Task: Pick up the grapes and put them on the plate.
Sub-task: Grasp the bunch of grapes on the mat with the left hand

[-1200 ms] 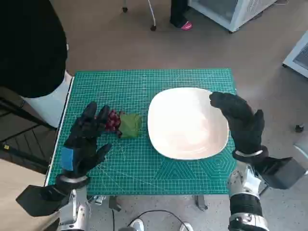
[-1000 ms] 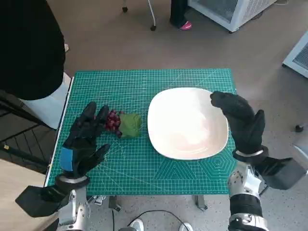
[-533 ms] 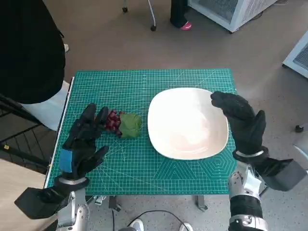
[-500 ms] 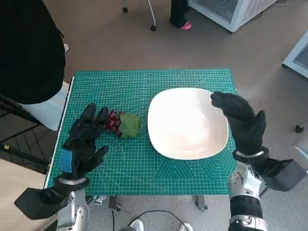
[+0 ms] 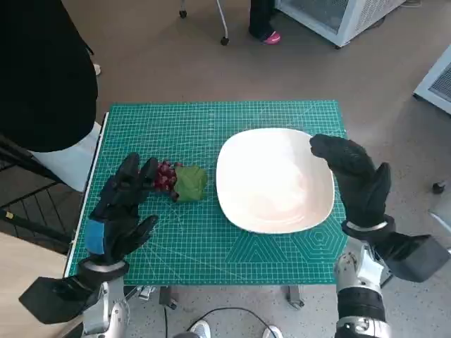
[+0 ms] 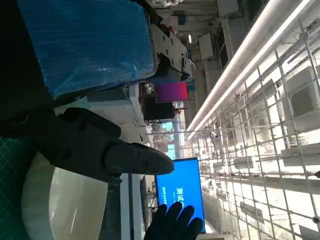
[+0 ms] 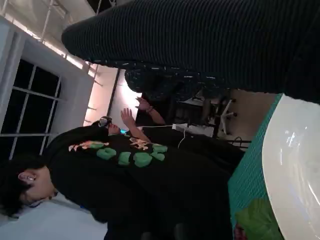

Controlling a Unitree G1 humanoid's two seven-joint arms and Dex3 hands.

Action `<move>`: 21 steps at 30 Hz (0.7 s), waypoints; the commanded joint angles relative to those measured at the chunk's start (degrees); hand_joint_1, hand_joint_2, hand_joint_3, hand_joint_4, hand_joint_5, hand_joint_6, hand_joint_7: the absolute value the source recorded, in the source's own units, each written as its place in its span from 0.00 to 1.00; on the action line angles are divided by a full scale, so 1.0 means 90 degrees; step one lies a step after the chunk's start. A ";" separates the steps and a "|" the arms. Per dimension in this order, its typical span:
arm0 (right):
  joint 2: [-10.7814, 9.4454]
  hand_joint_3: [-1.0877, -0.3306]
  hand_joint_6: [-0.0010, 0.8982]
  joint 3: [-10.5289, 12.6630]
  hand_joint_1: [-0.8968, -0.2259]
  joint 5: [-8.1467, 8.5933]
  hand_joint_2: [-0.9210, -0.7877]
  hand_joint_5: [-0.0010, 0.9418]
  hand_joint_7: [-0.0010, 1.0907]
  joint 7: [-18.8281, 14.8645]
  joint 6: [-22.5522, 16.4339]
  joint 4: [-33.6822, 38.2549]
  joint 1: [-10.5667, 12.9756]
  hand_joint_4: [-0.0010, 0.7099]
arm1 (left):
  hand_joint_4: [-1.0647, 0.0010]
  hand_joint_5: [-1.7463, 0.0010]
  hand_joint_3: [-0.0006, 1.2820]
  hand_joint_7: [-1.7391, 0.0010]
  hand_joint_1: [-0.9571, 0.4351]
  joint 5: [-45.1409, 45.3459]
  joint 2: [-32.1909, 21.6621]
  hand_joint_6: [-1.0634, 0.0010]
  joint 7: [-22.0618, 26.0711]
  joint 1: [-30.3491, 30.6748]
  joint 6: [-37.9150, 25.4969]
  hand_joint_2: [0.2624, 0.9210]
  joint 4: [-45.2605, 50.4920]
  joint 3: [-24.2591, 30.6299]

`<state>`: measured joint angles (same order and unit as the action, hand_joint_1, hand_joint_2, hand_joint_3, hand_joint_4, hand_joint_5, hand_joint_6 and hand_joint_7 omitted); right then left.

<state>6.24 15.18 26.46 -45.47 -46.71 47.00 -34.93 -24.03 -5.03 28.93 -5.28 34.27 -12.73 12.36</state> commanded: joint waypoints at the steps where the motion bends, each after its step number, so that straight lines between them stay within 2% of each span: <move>1: -0.0006 0.67 0.52 -0.0035 0.78 -0.0104 0.00 0.00 0.00 0.0048 0.0123 -0.0018 0.0145 0.78 | 0.70 1.00 0.17 1.00 0.28 0.0001 -0.0058 0.62 0.0001 0.0074 -0.0034 1.00 0.0121 0.0001; 21: 0.0006 0.68 0.53 -0.0035 0.80 -0.0068 0.00 0.00 0.00 0.0032 0.0223 -0.0043 0.0101 0.79 | 0.69 1.00 0.15 0.99 0.28 0.0010 -0.0091 0.61 -0.0074 0.0090 -0.0186 1.00 0.0306 0.0019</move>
<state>6.32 14.90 26.50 -45.38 -45.58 46.12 -34.88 -24.04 -5.18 28.56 -5.16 33.08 -11.61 12.35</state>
